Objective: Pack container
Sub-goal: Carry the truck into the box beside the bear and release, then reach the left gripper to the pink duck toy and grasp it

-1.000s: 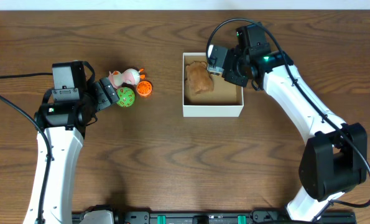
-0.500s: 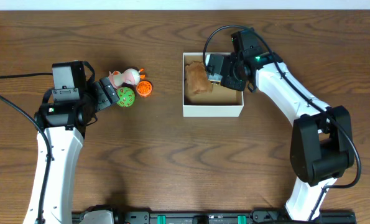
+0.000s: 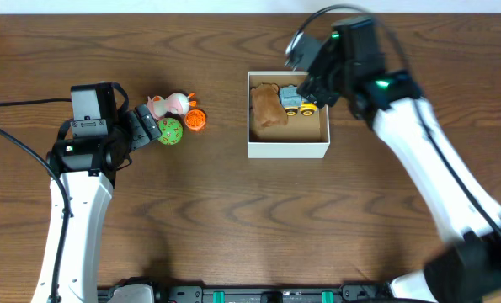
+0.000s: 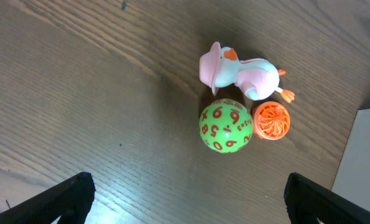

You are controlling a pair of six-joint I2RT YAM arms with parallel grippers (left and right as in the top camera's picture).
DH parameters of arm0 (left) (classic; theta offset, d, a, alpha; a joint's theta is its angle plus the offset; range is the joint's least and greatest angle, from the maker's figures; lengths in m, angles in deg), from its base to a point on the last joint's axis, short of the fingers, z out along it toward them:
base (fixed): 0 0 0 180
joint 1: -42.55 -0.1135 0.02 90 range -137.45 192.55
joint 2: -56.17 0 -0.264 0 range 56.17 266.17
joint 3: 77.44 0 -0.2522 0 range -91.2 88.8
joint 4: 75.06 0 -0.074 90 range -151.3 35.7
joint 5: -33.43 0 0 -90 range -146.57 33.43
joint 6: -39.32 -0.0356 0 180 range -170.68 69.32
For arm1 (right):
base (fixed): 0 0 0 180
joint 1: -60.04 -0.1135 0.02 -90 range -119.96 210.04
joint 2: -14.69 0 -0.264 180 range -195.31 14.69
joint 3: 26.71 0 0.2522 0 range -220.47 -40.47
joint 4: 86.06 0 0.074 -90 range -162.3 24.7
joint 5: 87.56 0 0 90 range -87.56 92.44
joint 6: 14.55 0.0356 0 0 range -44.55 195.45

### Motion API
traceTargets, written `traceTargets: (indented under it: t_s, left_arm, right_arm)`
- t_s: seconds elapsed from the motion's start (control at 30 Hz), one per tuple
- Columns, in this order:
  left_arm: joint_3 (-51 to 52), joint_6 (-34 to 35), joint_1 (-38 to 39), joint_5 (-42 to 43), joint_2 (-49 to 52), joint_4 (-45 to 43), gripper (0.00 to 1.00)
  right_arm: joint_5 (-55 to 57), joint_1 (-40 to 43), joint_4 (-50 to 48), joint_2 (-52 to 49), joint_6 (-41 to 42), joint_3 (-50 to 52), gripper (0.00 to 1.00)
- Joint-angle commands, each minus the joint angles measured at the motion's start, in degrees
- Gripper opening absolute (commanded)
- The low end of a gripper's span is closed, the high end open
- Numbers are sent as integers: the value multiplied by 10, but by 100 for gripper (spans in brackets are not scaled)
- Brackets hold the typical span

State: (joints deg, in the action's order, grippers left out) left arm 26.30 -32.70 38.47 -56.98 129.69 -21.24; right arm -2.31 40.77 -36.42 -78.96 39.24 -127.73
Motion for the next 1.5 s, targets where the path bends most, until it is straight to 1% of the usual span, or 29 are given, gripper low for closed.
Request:
traceTargets:
  t_s: [0.0,0.17,0.27,0.33,0.4,0.47,0.5,0.57,0.63,0.7,0.83,0.97,1.13,1.2,1.3,1.4,1.47]
  left_arm:
    - [-8,-6,-3,-4,2,0,98]
    - [-8,-5,-2,-3,2,0,98]
    - [-8,7,-2,0,2,4,98]
    - [-8,7,-2,0,2,23,98]
    - [-8,11,-2,3,2,34,98]
    - [-6,3,-2,3,2,36,98]
    - [-6,-12,-2,5,3,34,98]
    - [-6,-68,-2,21,5,27,98]
    - [-9,-90,-1,30,16,22,98]
    - [-21,-97,-1,30,39,26,98]
    - [-72,-122,-1,30,118,52,99]
    - [-154,-124,-2,36,217,61,99]
    - [-240,-124,-18,112,326,42,99]
    - [-254,-119,-30,132,356,33,99]
    - [-256,-92,-55,160,389,12,99]
    - [-256,-91,-77,215,412,-13,100]
    - [-256,-91,-84,240,424,-25,96]
  right_arm:
    - [-2,24,30,70,173,-12,87]
    - [-2,104,132,133,341,-12,92]
    - [-2,161,212,139,430,-12,95]
    - [-2,199,262,134,495,-5,97]
    - [-5,230,287,129,541,6,99]
    - [-30,258,290,125,549,20,99]
    - [-43,269,290,123,549,25,99]
    - [-52,289,291,118,549,28,99]
    - [-54,302,291,113,549,28,99]
    - [-54,307,289,110,549,28,99]
    - [-54,307,282,110,549,28,99]
    - [-54,307,282,110,549,28,99]
    - [-54,307,289,110,548,28,99]
    - [-54,307,292,110,548,28,99]
    - [-53,307,297,110,548,28,99]
    - [-53,307,298,110,548,29,99]
    - [-53,307,297,110,548,29,99]
